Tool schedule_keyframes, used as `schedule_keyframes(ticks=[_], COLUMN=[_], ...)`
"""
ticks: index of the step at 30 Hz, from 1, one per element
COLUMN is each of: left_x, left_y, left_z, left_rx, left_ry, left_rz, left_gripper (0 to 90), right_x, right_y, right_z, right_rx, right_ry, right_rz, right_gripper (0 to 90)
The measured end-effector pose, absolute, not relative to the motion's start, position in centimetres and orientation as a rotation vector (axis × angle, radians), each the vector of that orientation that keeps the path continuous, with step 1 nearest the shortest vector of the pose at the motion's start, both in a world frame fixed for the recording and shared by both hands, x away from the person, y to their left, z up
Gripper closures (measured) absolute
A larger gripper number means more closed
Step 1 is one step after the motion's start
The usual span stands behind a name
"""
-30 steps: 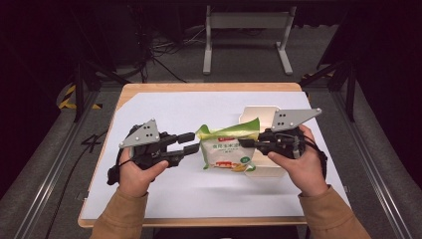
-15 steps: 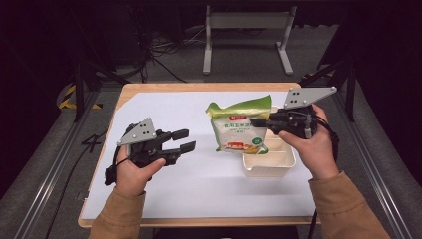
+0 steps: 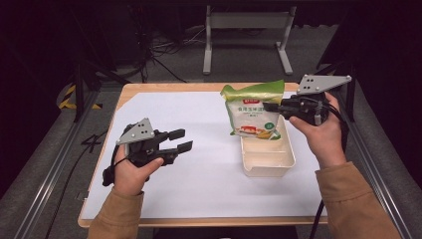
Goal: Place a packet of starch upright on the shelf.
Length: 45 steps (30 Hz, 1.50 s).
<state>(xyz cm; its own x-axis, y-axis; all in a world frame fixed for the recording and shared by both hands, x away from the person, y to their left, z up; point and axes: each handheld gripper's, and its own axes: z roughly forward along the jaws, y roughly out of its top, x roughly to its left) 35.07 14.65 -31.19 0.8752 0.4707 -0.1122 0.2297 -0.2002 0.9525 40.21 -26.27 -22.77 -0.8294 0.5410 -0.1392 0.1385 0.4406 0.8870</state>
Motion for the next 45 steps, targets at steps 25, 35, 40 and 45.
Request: schedule_keyframes(ticks=[25, 35, 40, 45], left_x=[35.3, 35.4, 35.2, 35.2], left_y=[15.0, 15.3, 15.5, 15.8], left_z=[-31.5, -31.7, -31.6, -31.8], left_rx=[1.781, 1.779, 1.773, 1.779], left_ry=[0.560, 0.578, 0.583, 0.597], left_rz=[0.234, 0.235, 0.249, 0.247], left_gripper=[52.2, 51.6, 51.8, 51.5], right_x=[42.7, 43.8, 44.2, 44.7], right_y=[-29.6, -30.2, -30.1, -29.9], right_z=[-24.5, -26.1, -26.7, -27.3], right_rx=[0.602, 0.604, 0.613, 0.604], right_ry=[2.239, 2.243, 2.258, 2.267], right_rz=[1.378, 1.405, 1.402, 1.411], right_gripper=[86.4, 86.5, 86.5, 86.5])
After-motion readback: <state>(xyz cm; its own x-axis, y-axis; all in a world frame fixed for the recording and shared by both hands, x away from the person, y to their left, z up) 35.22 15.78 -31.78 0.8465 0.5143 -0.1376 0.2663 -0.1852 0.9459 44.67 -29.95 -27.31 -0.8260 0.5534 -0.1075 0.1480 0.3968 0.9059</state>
